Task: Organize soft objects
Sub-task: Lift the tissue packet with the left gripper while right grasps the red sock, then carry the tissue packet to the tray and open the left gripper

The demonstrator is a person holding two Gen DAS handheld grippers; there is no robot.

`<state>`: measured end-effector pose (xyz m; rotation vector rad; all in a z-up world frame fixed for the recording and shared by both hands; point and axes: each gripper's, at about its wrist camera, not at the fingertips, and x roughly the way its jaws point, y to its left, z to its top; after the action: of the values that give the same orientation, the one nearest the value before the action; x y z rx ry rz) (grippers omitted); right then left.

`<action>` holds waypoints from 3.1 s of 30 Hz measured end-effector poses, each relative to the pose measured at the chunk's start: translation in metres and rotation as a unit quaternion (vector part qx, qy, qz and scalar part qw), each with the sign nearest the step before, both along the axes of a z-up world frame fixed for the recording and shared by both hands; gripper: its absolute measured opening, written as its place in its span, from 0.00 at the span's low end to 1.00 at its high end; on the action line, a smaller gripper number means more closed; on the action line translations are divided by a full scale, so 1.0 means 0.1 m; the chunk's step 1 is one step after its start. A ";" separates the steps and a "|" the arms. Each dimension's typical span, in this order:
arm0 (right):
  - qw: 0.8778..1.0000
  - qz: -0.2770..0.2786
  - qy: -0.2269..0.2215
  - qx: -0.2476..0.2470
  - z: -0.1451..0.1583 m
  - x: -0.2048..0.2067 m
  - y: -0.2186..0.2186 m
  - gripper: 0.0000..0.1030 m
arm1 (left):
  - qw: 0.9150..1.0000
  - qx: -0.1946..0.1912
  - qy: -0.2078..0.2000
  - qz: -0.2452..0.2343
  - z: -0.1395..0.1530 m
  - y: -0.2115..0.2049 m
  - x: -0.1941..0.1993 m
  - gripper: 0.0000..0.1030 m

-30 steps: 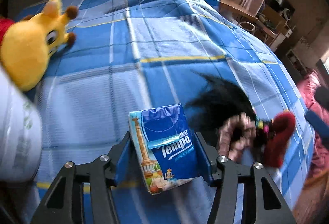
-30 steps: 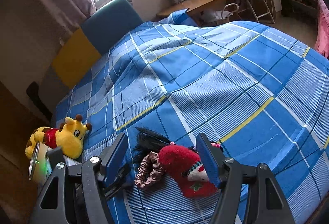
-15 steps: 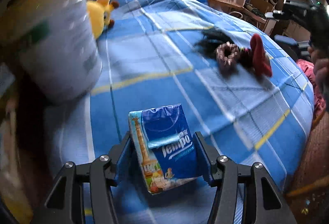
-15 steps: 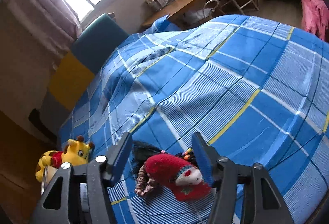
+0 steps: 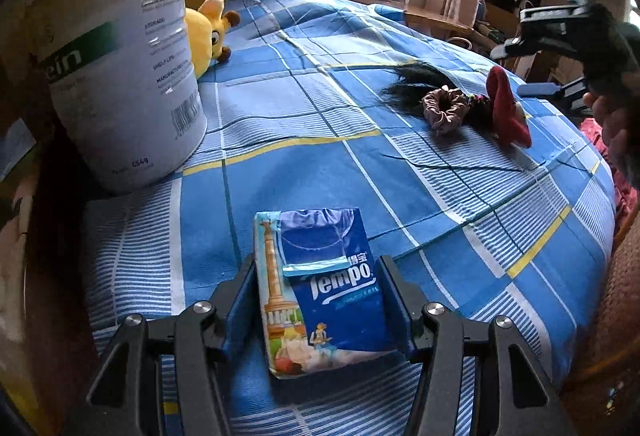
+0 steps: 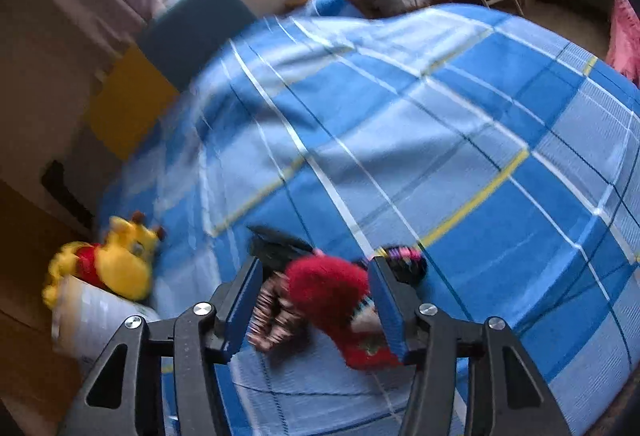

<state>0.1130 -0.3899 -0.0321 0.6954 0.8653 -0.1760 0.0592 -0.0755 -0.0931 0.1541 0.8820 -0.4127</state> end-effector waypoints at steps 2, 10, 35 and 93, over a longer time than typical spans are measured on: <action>1.000 0.007 0.016 -0.005 -0.04 0.04 0.03 0.57 | 1.000 0.004 -0.005 0.001 -0.01 0.00 -0.01 0.57; 0.996 0.013 0.084 -0.019 -0.23 0.08 0.03 0.62 | 1.000 0.002 -0.014 0.002 -0.02 0.00 -0.03 0.57; 0.979 0.057 0.163 -0.111 -0.38 0.15 0.23 0.28 | 0.999 0.005 -0.033 0.002 -0.02 0.02 -0.11 0.53; 0.953 0.103 0.178 -0.222 -0.47 0.27 0.77 0.31 | 0.972 -0.050 -0.042 0.226 0.87 1.85 -0.54 0.50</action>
<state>0.1399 -0.3132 -0.0788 0.1476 1.1885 -0.3023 0.0052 0.1098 -0.0064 -0.1221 0.7827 -0.0234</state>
